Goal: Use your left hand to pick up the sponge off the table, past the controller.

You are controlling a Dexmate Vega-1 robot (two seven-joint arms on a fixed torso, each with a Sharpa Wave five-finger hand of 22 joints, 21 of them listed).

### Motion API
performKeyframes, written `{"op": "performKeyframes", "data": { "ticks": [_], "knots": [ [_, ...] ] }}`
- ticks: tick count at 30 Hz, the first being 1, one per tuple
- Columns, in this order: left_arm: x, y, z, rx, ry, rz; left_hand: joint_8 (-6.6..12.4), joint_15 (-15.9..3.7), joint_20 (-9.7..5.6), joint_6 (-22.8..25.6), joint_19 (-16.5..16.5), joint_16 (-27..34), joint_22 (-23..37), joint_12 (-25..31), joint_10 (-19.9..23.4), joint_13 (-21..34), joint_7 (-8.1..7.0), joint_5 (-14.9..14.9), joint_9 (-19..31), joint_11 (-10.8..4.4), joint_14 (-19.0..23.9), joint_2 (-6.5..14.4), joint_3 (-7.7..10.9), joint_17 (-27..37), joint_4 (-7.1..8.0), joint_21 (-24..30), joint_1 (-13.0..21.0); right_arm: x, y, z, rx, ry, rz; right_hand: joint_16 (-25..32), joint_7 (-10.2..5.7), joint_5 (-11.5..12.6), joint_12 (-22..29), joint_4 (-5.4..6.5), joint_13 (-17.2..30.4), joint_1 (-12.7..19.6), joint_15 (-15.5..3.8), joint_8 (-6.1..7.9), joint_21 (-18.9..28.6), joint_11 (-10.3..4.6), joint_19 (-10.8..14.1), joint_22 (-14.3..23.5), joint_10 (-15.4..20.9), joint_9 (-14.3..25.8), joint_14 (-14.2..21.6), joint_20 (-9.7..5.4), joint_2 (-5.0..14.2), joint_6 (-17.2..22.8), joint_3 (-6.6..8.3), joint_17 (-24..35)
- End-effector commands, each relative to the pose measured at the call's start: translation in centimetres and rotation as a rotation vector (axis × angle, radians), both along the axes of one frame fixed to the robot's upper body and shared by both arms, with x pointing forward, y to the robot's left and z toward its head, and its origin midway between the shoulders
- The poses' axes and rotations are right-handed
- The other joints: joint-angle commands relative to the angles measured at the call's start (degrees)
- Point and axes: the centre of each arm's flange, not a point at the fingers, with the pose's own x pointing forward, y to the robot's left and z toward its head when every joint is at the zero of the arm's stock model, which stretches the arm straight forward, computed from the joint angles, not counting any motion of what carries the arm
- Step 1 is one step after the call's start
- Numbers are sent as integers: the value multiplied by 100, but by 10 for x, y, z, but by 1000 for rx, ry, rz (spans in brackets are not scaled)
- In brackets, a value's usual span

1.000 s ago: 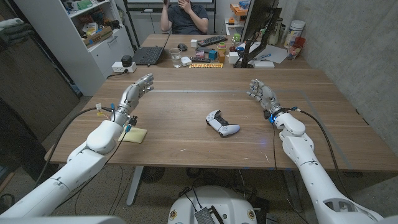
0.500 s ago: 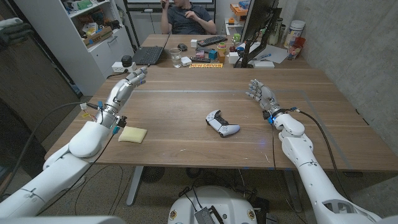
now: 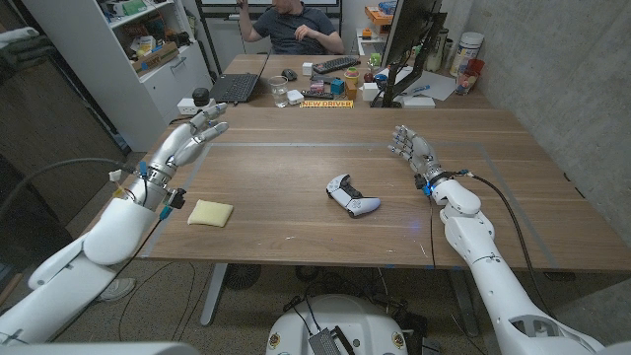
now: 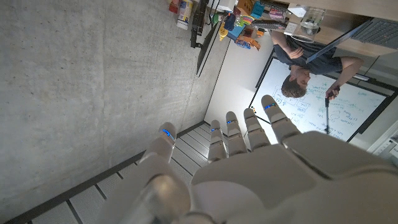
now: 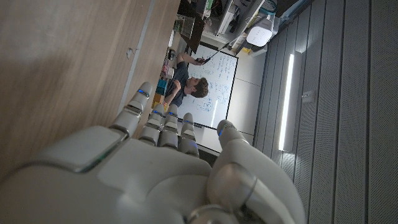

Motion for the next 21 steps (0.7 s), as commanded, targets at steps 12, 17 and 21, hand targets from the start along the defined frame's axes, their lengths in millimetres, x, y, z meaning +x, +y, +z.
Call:
{"op": "performKeyframes", "data": {
  "ticks": [12,17,21],
  "knots": [
    [-70,-2,-7,297,-139,506,-12,-190,170,-79,-48,49,4,-58,-198,25,-194,19,31,-181,43,-101,7,29,-237,-36,237,11,10,5,-14,-3,16,41,22,24,20,-35,27,-2,4,37,26,-1,47,17,12,22,46,8,-14,42,-7,31],
    [-77,3,-12,299,-133,568,-25,-204,211,-147,-44,42,4,-74,-278,30,-179,8,35,-173,5,-163,-6,34,-291,-41,302,13,11,7,-24,-5,19,40,20,22,22,-30,26,-16,8,38,25,-6,45,17,15,22,45,8,-23,42,-12,32],
    [-79,8,-14,286,-121,613,-31,-220,222,-183,-27,50,4,-72,-295,33,-164,0,37,-172,13,-203,-18,37,-312,-38,330,13,12,9,-27,-11,25,39,23,21,24,-26,27,-26,8,36,25,11,46,17,21,22,45,13,-26,39,-14,33]
  ]
}}
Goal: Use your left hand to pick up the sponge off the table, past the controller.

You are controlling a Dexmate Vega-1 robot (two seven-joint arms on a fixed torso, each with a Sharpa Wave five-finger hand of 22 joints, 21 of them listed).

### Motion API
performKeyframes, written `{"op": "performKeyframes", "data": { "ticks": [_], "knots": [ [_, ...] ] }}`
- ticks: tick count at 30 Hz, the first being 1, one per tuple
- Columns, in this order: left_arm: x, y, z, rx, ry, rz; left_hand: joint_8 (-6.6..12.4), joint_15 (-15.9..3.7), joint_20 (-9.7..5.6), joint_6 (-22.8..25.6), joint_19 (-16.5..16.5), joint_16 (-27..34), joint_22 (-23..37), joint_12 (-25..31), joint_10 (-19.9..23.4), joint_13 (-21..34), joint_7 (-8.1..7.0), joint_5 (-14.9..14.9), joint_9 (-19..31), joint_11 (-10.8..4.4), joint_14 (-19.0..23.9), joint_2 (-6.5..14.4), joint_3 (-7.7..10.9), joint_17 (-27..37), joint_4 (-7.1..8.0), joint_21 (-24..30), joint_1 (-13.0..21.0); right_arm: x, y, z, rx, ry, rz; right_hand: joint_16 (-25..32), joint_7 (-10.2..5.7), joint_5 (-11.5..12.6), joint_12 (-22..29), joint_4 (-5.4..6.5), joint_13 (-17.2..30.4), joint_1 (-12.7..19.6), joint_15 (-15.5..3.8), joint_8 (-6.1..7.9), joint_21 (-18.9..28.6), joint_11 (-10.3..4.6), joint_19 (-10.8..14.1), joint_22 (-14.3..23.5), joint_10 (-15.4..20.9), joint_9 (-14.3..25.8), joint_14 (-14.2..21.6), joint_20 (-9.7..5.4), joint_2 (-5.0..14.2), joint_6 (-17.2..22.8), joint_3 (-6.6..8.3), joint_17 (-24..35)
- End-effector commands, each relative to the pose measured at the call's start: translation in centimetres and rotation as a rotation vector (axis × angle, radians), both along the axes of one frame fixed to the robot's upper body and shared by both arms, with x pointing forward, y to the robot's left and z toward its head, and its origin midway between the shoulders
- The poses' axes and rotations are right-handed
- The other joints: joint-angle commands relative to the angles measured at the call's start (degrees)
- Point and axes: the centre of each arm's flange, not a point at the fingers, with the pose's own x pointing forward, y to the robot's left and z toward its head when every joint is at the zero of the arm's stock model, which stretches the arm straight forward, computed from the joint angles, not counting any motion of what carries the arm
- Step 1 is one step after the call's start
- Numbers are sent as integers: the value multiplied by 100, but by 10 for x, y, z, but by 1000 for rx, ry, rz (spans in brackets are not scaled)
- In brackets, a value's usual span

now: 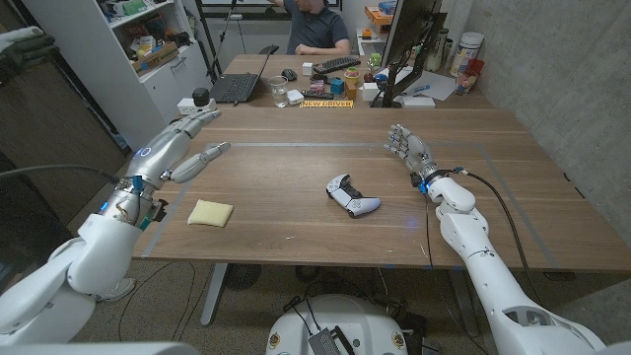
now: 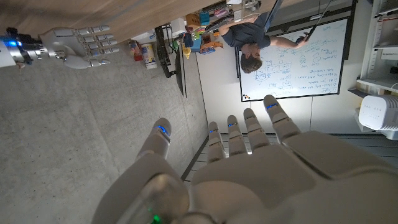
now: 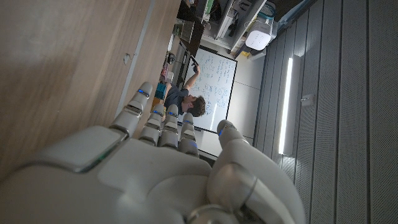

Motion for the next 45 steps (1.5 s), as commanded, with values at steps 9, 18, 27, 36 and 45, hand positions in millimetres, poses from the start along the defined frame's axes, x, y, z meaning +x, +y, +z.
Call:
{"op": "performKeyframes", "data": {
  "ticks": [9,18,27,36,45],
  "knots": [
    [-6,16,-11,27,31,290,-50,-31,93,-248,151,22,12,-10,-142,46,-26,-27,18,-11,-34,-276,-124,39,-37,40,58,2,7,6,-20,-20,25,37,19,17,22,-18,27,-49,14,35,25,-4,49,17,15,22,45,17,-41,37,-21,33],
    [11,23,-15,4,106,298,-76,332,104,-624,339,-64,-46,-59,-535,42,-157,22,25,-43,-504,-599,-286,-3,-23,11,196,-1,3,4,-22,-22,19,37,8,11,21,-3,27,-84,19,32,25,23,50,17,13,22,50,20,-60,28,-32,35],
    [20,22,-23,11,206,346,-109,381,100,-1075,585,-23,-70,-55,-803,33,-374,81,29,-8,-581,-928,-560,-9,40,12,81,-2,0,2,-20,-22,14,38,-2,7,21,15,27,-118,19,32,24,3,51,17,13,22,56,22,-71,26,-44,37],
    [29,25,-32,43,279,414,-116,382,105,-1372,769,-31,-79,-73,-1021,36,-502,112,33,-20,-647,-984,-675,-3,55,26,71,-1,3,1,-27,-23,24,37,-4,4,24,31,27,-152,12,33,24,4,53,17,22,22,57,28,-83,28,-55,39],
    [40,29,-40,36,321,418,-96,415,109,-1417,786,-45,-89,-70,-1080,37,-494,125,34,-15,-712,-1012,-719,-1,49,8,77,-2,4,0,-27,-28,27,36,-5,3,23,48,27,-185,12,33,25,10,56,18,19,22,57,29,-95,26,-67,41]
  ]
}}
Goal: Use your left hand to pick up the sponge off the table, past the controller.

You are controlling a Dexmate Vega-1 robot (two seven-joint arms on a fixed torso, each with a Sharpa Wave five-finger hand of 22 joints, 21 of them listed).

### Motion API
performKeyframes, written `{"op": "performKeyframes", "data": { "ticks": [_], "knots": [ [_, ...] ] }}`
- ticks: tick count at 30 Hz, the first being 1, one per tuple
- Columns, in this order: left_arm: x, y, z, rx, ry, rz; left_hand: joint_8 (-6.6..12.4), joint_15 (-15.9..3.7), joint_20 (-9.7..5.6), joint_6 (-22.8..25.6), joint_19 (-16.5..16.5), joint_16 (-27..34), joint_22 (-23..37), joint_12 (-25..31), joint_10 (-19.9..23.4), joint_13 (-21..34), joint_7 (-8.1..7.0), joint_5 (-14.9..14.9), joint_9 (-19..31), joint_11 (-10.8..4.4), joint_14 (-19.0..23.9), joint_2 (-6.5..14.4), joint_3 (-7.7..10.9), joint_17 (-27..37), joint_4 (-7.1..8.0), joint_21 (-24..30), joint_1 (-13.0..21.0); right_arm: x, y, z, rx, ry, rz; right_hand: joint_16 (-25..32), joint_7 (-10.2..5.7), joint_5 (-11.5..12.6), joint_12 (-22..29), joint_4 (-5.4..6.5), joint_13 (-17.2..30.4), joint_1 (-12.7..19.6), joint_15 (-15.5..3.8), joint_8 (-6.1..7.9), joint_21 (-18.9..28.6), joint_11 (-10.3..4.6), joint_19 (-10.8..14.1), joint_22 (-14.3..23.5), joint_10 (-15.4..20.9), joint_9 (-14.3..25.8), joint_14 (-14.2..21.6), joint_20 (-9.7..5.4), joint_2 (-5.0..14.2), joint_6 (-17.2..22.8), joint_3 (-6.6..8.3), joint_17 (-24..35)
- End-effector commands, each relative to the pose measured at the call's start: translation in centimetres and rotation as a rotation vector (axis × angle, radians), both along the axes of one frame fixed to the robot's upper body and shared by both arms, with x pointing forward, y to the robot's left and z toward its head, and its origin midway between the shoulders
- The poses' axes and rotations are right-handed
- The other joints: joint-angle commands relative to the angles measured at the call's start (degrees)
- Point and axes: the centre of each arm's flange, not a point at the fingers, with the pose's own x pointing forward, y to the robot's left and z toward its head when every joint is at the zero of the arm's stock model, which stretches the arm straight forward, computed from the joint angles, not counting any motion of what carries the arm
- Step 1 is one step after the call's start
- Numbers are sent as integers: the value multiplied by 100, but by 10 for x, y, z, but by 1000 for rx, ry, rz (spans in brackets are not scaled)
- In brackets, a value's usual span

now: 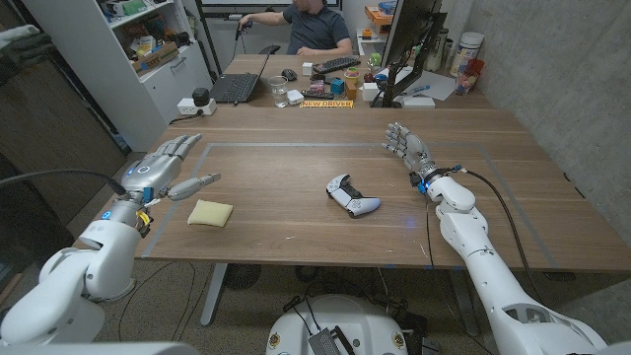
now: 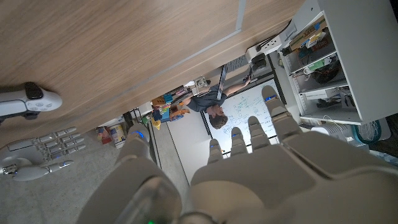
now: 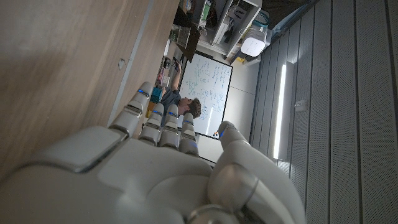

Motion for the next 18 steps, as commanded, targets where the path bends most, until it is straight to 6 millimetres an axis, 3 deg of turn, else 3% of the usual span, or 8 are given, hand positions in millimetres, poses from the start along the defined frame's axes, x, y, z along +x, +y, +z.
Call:
{"op": "performKeyframes", "data": {
  "ticks": [1,18],
  "knots": [
    [17,5,-14,-5,84,39,16,33,-12,-46,66,0,-9,-23,-49,9,4,59,33,-8,-35,-56,-43,15,-2,5,-3,-2,1,-1,-4,-6,5,37,-5,3,26,2,27,-40,-8,33,25,21,35,18,26,23,38,8,-5,25,-21,12],
    [46,14,-41,-54,206,66,31,46,-10,-125,79,5,-22,-22,-153,12,11,80,34,-1,-77,-72,-109,18,-6,-33,10,-1,2,-4,-9,-5,12,33,-4,8,25,21,27,-87,1,34,24,3,39,18,25,22,48,16,-27,26,-33,7]
  ]
}}
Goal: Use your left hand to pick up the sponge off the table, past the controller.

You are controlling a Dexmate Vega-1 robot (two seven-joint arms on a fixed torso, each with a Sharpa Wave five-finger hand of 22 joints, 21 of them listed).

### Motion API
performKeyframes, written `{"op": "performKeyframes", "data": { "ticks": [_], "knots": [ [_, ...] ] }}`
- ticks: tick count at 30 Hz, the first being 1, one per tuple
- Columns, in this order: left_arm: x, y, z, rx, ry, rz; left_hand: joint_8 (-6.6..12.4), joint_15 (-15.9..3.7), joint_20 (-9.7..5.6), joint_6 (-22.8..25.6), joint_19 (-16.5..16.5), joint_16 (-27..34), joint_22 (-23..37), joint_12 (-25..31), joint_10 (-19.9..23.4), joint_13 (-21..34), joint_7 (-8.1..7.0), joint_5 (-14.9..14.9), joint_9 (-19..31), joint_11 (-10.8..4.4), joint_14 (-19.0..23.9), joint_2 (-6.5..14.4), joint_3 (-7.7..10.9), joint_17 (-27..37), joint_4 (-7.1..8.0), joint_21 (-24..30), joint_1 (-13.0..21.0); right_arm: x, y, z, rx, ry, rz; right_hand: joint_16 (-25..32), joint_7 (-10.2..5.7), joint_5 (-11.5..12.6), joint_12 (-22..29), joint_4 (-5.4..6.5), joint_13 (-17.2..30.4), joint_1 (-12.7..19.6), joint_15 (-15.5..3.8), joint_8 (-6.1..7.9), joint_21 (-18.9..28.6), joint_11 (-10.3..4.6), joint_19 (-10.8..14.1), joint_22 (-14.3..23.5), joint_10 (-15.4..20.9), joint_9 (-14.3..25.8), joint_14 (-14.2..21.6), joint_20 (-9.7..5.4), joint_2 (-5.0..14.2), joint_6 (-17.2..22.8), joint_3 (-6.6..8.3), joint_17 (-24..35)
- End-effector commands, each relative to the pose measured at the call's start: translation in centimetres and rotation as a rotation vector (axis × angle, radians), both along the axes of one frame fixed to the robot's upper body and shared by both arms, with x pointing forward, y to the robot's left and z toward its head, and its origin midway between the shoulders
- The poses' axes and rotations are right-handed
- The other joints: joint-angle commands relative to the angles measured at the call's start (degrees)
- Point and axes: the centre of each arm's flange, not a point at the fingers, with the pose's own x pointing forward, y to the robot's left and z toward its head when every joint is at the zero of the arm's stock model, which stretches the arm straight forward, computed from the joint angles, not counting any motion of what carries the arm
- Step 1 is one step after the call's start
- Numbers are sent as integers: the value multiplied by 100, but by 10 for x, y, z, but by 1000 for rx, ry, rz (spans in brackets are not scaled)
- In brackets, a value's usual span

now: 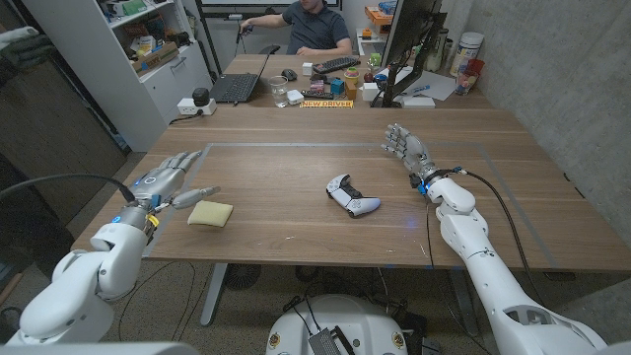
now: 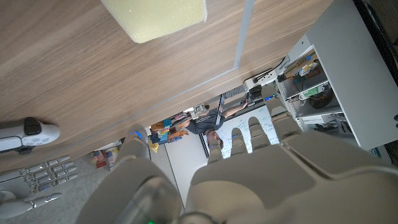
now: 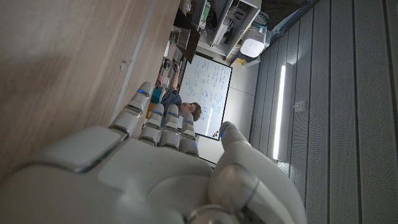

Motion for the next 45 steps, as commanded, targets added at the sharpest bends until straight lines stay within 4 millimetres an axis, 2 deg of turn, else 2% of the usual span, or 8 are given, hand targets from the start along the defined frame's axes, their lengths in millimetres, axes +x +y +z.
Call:
{"op": "performKeyframes", "data": {
  "ticks": [1,13,27,45],
  "knots": [
    [19,6,-17,-26,86,25,31,20,12,-53,57,6,5,-22,-73,13,-37,32,6,25,-50,-27,-16,17,-4,-12,10,1,3,0,-8,-4,11,33,-4,8,24,4,27,-60,2,34,24,20,39,18,24,22,49,17,1,26,-16,7],
    [36,6,-29,-25,125,21,59,11,11,-54,79,22,0,-1,-87,15,-63,47,7,14,-40,-10,-42,19,-10,-31,44,4,3,0,-6,-5,14,27,-1,13,26,12,26,-88,4,34,23,13,40,17,30,22,52,23,-15,23,-22,1],
    [53,-4,-36,-26,211,-26,120,-61,6,21,141,63,-1,74,26,17,-81,77,7,-15,46,45,-50,20,-30,-49,161,9,3,0,-5,-4,17,26,-1,18,26,23,26,-121,7,34,20,24,36,17,30,22,64,29,-31,21,-30,-3],
    [60,-19,-41,12,274,-28,175,-101,1,118,252,89,3,123,108,18,-95,102,7,-33,128,91,-54,18,-48,-50,311,13,1,2,-1,-11,27,26,-5,24,28,54,26,-189,15,37,19,17,42,17,40,22,72,30,-49,26,-50,-2]
  ]
}}
